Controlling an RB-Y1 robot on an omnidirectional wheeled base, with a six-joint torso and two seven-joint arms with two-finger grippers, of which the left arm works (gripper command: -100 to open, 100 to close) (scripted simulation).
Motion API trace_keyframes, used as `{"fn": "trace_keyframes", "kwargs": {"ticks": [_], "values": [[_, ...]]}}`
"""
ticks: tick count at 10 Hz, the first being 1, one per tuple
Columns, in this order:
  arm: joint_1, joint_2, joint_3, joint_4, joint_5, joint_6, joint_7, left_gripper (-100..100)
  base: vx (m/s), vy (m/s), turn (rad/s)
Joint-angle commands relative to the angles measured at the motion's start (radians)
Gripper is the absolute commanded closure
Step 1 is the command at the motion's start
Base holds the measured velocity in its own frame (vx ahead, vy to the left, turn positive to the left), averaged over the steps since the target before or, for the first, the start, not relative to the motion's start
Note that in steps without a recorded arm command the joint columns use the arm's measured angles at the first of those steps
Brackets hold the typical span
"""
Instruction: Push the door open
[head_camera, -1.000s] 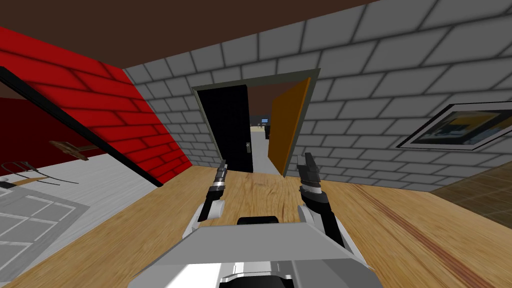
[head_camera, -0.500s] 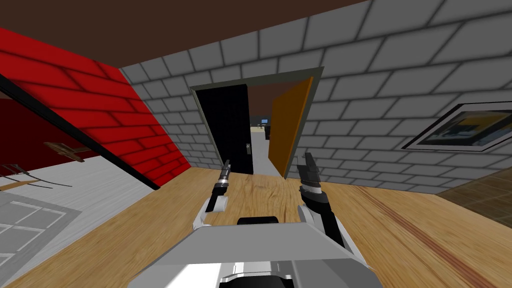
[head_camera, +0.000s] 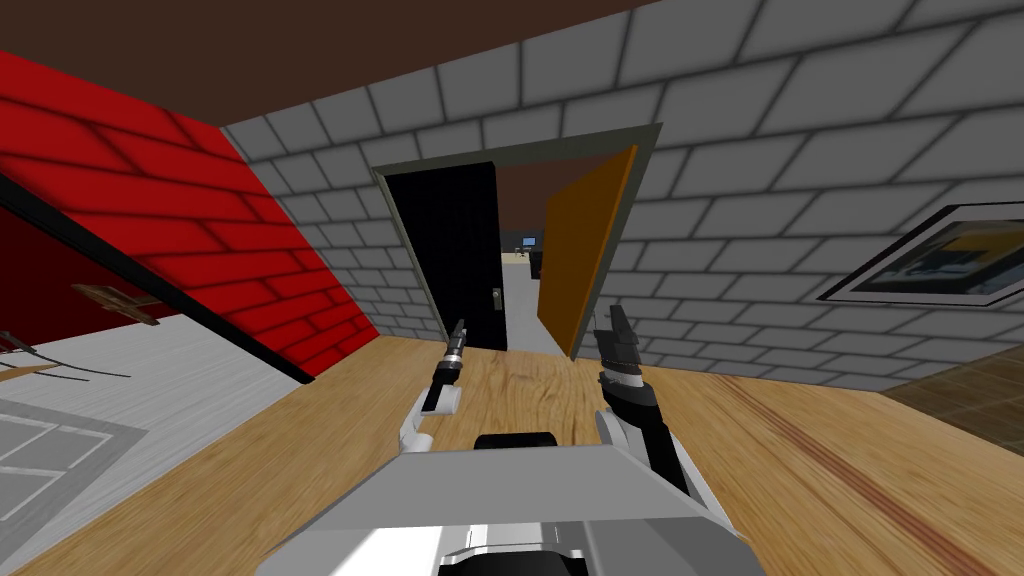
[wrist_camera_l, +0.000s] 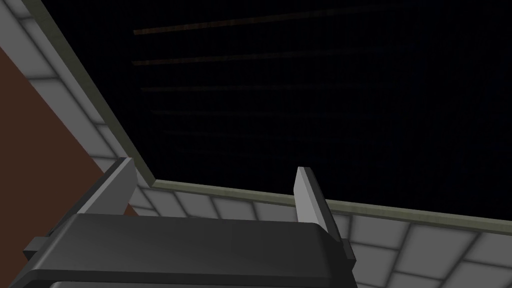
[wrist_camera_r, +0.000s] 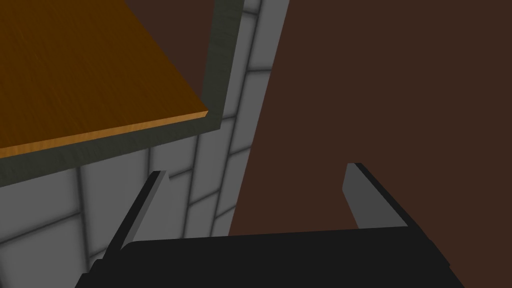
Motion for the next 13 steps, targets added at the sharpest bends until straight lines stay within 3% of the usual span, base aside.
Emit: {"fn": "trace_keyframes", "kwargs": {"ticks": [1, 5, 8, 13], "values": [[-0.014, 0.002, 0.001, 0.029, 0.002, -0.007, 0.002, -100, 0.043, 0.004, -0.003], [-0.109, 0.002, 0.001, 0.160, 0.016, -0.009, 0.015, -100, 0.080, 0.023, -0.007], [-0.133, 0.002, 0.001, 0.209, 0.020, -0.010, 0.018, -100, 0.058, 0.017, -0.003], [-0.251, -0.005, 0.001, 0.378, 0.037, -0.012, 0.033, -100, 0.077, 0.024, -0.007]]}}
